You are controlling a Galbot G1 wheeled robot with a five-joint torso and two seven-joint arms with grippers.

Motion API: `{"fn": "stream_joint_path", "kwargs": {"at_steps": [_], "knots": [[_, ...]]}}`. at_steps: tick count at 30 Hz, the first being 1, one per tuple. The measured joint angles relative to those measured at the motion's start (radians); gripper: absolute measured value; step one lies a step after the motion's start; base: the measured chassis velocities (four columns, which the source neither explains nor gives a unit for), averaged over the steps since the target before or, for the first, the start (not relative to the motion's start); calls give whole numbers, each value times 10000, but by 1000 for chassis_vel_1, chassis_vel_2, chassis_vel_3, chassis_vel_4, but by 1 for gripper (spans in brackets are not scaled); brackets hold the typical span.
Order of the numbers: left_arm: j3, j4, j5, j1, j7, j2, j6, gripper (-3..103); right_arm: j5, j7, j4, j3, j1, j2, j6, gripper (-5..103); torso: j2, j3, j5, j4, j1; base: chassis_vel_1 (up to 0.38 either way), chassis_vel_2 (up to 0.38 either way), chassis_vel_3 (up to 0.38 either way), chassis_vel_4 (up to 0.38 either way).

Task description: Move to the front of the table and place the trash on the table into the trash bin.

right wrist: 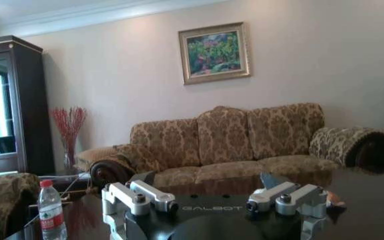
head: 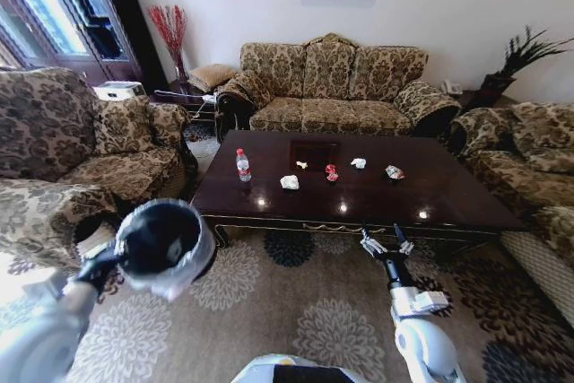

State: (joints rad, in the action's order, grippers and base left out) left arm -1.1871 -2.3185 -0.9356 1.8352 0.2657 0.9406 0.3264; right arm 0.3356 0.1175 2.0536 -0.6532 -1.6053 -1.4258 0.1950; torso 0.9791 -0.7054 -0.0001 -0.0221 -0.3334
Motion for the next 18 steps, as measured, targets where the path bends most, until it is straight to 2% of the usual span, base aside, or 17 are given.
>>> {"fn": "stream_joint_path", "kwargs": {"at_steps": [2, 7, 11, 18], "knots": [[333, 228, -103, -669, 208, -347, 115, 3, -33, 52, -44, 34, 10, -46, 33, 100, 0, 0, -4, -1, 0, 0, 0, 0, 0], [477, 646, -91, -1390, 201, -731, 117, 3, -196, 18, -182, 153, 70, -49, 48, 100, 0, 0, 0, -4, 0, 0, 0, 0, 0], [666, 983, -66, -1695, 81, -823, -8, 3, -340, -132, -158, 183, 131, -67, 42, 100, 0, -1, 3, -4, 0, 0, 0, 0, 0], [1996, 1575, 215, -2555, 74, -810, -62, 3, -498, -456, 41, 196, 318, -274, 37, 100, 0, -1, -3, -3, -1, 0, 0, 0, 0]]}}
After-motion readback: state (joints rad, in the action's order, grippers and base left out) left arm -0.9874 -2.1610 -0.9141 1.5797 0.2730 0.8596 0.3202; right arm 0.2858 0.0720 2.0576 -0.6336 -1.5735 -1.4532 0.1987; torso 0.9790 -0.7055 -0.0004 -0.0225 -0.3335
